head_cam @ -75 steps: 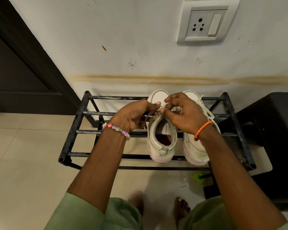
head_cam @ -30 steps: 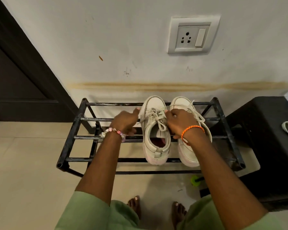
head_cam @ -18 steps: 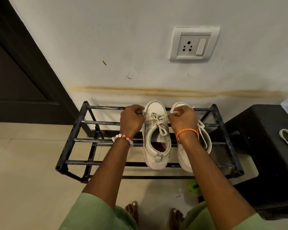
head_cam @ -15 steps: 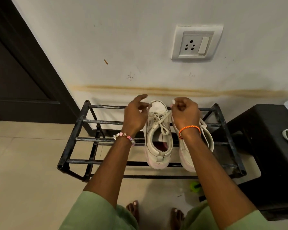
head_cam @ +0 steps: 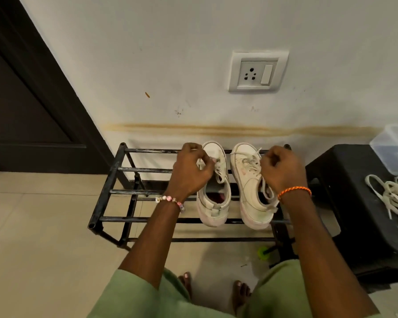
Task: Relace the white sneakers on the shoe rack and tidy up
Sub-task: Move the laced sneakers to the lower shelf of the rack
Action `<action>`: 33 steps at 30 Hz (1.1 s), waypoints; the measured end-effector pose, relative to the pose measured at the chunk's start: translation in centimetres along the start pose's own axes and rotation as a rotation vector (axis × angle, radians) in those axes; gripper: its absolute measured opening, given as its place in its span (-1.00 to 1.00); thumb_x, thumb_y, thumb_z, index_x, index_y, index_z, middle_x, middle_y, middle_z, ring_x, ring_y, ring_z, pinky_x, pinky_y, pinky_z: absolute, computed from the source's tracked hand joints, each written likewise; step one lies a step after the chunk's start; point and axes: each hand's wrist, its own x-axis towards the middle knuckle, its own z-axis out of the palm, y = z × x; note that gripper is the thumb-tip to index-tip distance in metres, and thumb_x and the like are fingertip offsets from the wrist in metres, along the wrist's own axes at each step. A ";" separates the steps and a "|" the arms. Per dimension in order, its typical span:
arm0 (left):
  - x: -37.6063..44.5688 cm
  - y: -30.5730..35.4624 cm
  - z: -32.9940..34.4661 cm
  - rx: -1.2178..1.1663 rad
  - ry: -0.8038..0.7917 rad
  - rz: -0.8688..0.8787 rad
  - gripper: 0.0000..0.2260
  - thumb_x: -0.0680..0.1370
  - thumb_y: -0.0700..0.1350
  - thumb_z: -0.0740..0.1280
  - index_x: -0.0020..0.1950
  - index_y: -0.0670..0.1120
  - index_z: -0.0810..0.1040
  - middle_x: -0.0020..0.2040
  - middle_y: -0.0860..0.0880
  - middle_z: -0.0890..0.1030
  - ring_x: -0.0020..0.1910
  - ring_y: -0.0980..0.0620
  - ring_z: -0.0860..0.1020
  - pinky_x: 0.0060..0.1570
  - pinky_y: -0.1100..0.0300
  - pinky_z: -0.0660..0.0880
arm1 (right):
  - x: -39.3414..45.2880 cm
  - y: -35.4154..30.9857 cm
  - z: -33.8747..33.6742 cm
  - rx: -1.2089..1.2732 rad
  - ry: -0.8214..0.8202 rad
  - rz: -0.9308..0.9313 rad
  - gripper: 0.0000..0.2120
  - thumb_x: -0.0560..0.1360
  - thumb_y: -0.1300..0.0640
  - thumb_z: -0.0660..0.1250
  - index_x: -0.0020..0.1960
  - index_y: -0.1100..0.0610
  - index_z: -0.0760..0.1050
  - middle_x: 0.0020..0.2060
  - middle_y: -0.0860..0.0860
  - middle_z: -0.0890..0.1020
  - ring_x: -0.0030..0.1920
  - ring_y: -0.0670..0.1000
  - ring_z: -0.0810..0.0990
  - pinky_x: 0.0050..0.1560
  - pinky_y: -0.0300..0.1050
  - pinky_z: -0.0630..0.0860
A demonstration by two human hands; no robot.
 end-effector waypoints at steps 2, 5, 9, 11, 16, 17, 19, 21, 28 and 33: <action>-1.6 1.1 -0.3 0.058 -0.022 0.045 -0.69 0.51 0.09 0.30 -0.20 -0.13 0.64 0.01 -0.03 0.54 0.05 0.02 0.50 -0.02 0.08 0.51 | -1.5 1.0 -1.3 -0.090 -0.043 0.022 -0.79 0.43 0.15 0.30 -0.37 0.06 0.41 -0.42 0.06 0.50 -0.33 0.10 0.48 -0.20 -0.11 0.44; -4.6 2.6 -0.4 0.309 -0.110 0.045 -0.60 0.52 0.23 0.21 -0.05 -0.06 0.65 0.16 -0.09 0.50 0.17 -0.07 0.42 0.01 0.00 0.50 | -4.0 2.4 -1.8 -0.232 -0.383 0.078 -0.83 0.38 -0.03 0.36 -0.32 0.02 0.48 -0.26 0.12 0.59 -0.12 0.15 0.55 -0.07 -0.10 0.49; -8.0 3.2 1.5 0.478 -0.393 -0.102 -0.51 0.41 0.29 0.36 0.17 -0.02 0.57 0.50 -0.11 0.06 0.38 -0.21 0.23 0.26 -0.10 0.39 | -6.2 2.3 -0.8 -0.421 -0.700 0.047 -0.60 0.41 0.05 0.43 0.22 0.13 0.52 0.15 0.14 0.56 0.23 0.18 0.44 0.28 -0.02 0.37; -8.1 3.0 2.3 0.391 -0.336 -0.126 -0.58 0.41 0.15 0.44 0.14 -0.09 0.60 0.50 -0.13 0.05 0.25 -0.20 0.43 0.21 0.01 0.45 | -6.1 1.7 -0.6 -0.431 -0.669 0.004 -0.58 0.42 0.10 0.44 0.24 0.19 0.50 0.17 0.16 0.57 0.21 0.18 0.48 0.28 0.00 0.38; -7.3 4.0 1.9 0.381 -0.296 -0.129 -0.70 0.45 0.03 0.44 0.01 -0.18 0.64 0.41 -0.18 0.25 0.00 -0.18 0.57 0.04 0.10 0.44 | -6.6 0.1 -0.4 -0.343 -0.632 -0.036 -0.59 0.41 0.13 0.46 0.21 0.25 0.53 0.12 0.20 0.60 0.18 0.17 0.53 0.23 -0.05 0.43; -7.2 4.1 1.4 0.389 -0.303 -0.123 -0.70 0.45 0.04 0.44 -0.01 -0.19 0.63 0.38 -0.18 0.30 -0.02 -0.17 0.56 0.01 0.10 0.43 | -6.6 -0.2 -0.6 -0.341 -0.636 -0.032 -0.58 0.41 0.12 0.47 0.21 0.26 0.52 0.13 0.21 0.60 0.18 0.17 0.53 0.21 -0.06 0.43; -7.0 4.6 0.2 0.386 -0.308 -0.105 -0.70 0.45 0.05 0.44 -0.13 -0.21 0.61 0.23 -0.18 0.42 -0.08 -0.17 0.55 -0.13 0.13 0.38 | -6.2 -1.0 -1.3 -0.328 -0.641 -0.028 -0.49 0.40 0.10 0.48 0.28 0.26 0.47 0.20 0.22 0.55 0.23 0.18 0.49 0.22 -0.07 0.40; -6.6 5.6 -1.7 0.369 -0.306 -0.090 -0.67 0.43 0.07 0.45 -0.24 -0.22 0.58 -0.05 -0.15 0.51 -0.14 -0.17 0.54 -0.26 0.18 0.27 | -5.5 -1.9 -2.5 -0.331 -0.643 -0.047 -0.37 0.37 0.03 0.50 0.36 0.21 0.41 0.29 0.18 0.50 0.30 0.15 0.45 0.27 -0.08 0.36; -5.5 13.0 -9.5 0.197 -0.516 -0.230 -0.80 0.41 0.09 0.48 -0.13 -0.01 0.61 -0.29 0.02 0.56 -0.27 0.04 0.56 -0.33 0.19 0.56 | -4.5 -8.8 -10.3 -0.266 -0.824 0.008 -0.43 0.33 -0.03 0.52 0.27 0.10 0.46 0.09 0.09 0.55 -0.05 0.14 0.61 -0.13 0.07 0.64; -6.3 16.7 -12.4 0.144 -0.714 -0.389 -0.66 0.39 0.05 0.50 0.03 -0.15 0.63 -0.13 -0.07 0.64 -0.26 -0.03 0.63 -0.27 0.11 0.64 | -4.8 -11.8 -14.6 -0.317 -1.069 0.043 -0.66 0.39 0.00 0.46 0.09 0.13 0.51 -0.14 0.13 0.64 -0.19 0.17 0.67 -0.13 0.06 0.64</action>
